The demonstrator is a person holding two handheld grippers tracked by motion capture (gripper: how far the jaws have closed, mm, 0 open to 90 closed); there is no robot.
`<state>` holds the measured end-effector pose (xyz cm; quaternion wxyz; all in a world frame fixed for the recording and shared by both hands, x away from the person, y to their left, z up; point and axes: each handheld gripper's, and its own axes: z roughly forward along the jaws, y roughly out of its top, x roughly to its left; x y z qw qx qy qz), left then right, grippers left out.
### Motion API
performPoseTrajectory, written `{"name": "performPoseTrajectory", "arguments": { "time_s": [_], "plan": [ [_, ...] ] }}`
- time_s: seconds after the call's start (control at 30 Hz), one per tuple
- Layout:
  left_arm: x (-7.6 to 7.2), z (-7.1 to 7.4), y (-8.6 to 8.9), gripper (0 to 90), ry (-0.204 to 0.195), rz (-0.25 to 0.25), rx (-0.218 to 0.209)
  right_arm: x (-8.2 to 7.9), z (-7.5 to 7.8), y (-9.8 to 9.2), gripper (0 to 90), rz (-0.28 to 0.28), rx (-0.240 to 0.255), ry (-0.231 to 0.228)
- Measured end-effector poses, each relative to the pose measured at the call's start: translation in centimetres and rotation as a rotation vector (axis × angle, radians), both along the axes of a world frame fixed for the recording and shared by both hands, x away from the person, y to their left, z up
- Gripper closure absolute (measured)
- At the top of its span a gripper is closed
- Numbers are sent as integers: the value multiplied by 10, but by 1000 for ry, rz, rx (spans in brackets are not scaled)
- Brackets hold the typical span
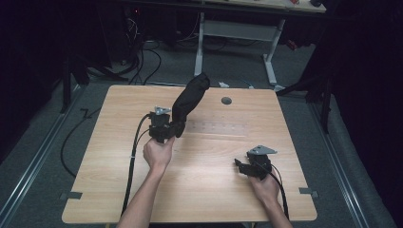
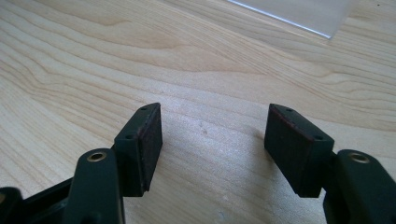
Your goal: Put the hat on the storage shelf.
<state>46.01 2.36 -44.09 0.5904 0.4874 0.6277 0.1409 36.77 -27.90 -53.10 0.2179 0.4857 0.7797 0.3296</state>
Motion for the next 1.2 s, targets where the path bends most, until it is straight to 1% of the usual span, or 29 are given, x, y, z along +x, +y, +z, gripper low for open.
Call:
{"name": "performPoseTrajectory", "arguments": {
  "time_s": [0.03,0.07,0.1,0.27,0.4,0.43,0.6,0.9,1.1,1.2],
  "plan": [
    [-1,-1,0,788,-3,-6,2,0,0,0,373,1,-1,-1],
    [-1,-3,1,751,-2,-10,2,0,0,0,373,0,0,0],
    [-1,-3,1,751,0,-16,-5,0,0,0,373,0,0,0],
    [-5,-5,0,669,-10,-47,16,0,0,0,373,-1,-1,0],
    [-7,-5,-1,570,-11,-62,27,0,0,0,373,1,-1,-1],
    [-8,-5,-1,570,-17,-65,33,0,0,0,373,1,-1,-1],
    [-13,-5,0,507,-33,-81,45,0,0,0,373,-1,0,0],
    [-23,-2,8,448,-56,-106,40,0,0,0,373,-1,1,1],
    [-31,0,15,436,-72,-123,43,0,0,0,372,0,0,0],
    [-34,1,20,433,-78,-120,35,0,0,0,373,-1,1,1]
  ]
}}
